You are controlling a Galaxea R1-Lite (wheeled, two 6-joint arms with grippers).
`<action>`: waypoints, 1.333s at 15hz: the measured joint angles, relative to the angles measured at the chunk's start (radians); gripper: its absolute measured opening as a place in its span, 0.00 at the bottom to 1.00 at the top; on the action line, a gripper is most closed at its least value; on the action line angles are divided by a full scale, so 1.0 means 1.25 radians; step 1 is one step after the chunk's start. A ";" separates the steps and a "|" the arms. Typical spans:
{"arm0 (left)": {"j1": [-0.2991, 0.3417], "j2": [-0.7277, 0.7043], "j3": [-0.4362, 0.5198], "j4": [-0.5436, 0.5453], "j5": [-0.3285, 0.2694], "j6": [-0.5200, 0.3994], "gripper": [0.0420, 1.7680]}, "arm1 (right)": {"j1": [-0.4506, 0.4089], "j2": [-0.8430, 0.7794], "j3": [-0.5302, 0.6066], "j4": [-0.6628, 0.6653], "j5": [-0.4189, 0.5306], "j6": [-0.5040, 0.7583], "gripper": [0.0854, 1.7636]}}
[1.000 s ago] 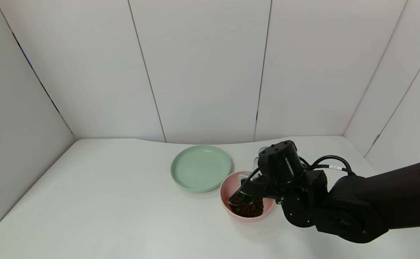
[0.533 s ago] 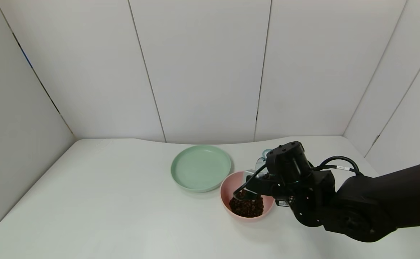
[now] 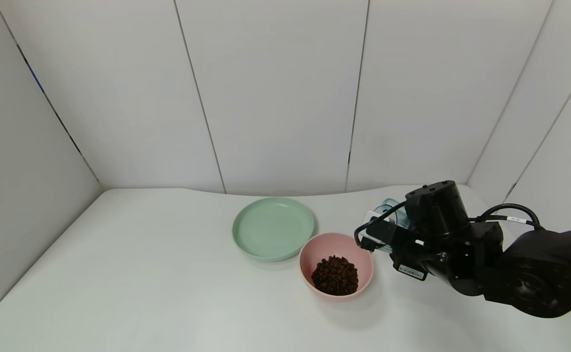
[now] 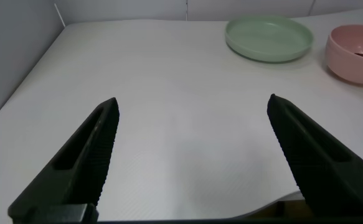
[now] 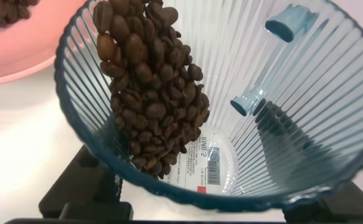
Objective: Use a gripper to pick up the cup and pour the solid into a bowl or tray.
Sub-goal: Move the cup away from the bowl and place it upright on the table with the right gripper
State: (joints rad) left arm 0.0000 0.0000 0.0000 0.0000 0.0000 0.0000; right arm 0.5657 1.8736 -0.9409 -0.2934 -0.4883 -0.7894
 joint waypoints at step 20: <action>0.000 0.000 0.000 0.000 0.000 0.000 0.97 | -0.118 -0.050 -0.014 -0.055 0.321 0.626 0.76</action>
State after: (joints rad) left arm 0.0000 0.0000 0.0000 0.0000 0.0000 0.0000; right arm 0.4181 1.8113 -0.9583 -0.3628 -0.0874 -0.0070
